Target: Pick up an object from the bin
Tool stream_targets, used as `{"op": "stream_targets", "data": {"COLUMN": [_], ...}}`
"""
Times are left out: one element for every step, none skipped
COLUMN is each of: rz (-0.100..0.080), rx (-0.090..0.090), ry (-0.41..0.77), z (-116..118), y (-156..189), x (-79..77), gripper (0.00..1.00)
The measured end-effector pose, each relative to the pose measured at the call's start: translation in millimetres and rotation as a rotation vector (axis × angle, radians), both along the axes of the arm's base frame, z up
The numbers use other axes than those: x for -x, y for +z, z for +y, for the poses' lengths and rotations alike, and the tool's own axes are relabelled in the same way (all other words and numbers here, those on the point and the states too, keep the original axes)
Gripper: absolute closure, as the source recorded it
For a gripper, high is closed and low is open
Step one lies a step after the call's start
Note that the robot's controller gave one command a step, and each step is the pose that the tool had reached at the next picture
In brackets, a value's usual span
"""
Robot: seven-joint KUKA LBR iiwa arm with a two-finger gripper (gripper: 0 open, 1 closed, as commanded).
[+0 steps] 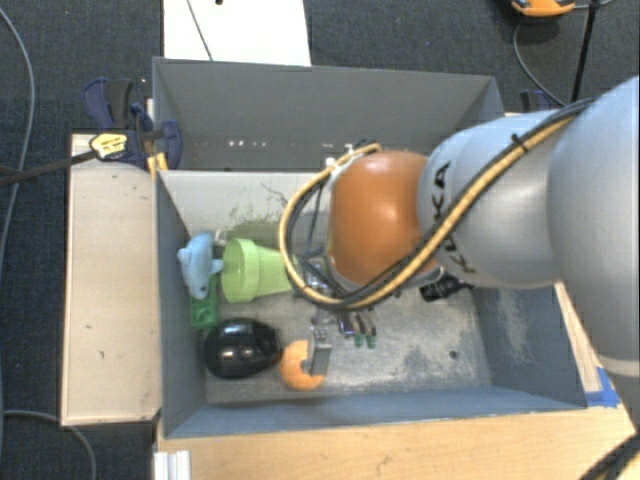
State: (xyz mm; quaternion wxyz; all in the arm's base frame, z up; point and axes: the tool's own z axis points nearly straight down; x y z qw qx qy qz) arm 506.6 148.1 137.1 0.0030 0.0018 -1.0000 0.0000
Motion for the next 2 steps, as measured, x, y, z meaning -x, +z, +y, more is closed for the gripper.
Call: {"op": "stream_targets", "data": {"rz": [-0.008, -0.007], "rx": [-0.001, -0.003], "ry": [-0.005, 0.002], "z": [-1, 5], "y": [5, -48], "x": [-1.9, 20.2], "gripper": [0.00, 0.00]}}
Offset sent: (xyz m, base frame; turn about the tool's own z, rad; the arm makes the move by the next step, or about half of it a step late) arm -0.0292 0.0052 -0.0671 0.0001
